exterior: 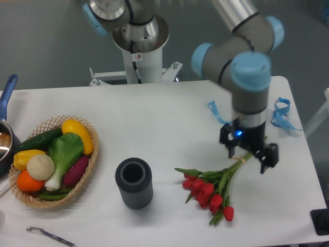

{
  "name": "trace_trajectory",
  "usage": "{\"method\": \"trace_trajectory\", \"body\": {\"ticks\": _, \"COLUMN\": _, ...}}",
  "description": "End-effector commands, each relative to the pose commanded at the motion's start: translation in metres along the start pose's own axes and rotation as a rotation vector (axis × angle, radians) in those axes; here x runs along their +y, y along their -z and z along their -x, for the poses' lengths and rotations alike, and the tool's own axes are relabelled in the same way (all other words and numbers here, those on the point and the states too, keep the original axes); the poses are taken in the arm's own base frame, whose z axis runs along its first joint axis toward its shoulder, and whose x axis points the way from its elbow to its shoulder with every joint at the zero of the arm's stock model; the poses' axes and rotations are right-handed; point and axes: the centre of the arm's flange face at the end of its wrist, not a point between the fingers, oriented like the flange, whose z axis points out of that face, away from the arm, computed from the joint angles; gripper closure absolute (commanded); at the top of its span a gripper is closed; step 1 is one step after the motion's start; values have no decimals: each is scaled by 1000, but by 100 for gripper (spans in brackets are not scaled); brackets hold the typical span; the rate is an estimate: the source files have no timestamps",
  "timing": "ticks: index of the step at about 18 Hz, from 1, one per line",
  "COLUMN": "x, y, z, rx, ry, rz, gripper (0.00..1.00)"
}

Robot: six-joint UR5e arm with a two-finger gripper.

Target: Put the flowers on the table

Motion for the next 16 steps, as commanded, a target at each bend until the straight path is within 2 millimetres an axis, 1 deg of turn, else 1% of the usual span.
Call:
{"method": "trace_trajectory", "body": {"ticks": 1, "x": 16, "y": 5, "z": -1, "rx": 34, "ry": -42, "rz": 7, "gripper": 0}}
{"method": "trace_trajectory", "body": {"ticks": 2, "x": 21, "y": 12, "z": -3, "rx": 42, "ry": -80, "rz": 11, "gripper": 0}}
{"method": "trace_trajectory", "body": {"ticks": 4, "x": 21, "y": 21, "z": -4, "rx": 35, "ry": -113, "rz": 16, "gripper": 0}}
{"method": "trace_trajectory", "body": {"ticks": 16, "x": 20, "y": 18, "z": -8, "rx": 39, "ry": -112, "rz": 8, "gripper": 0}}
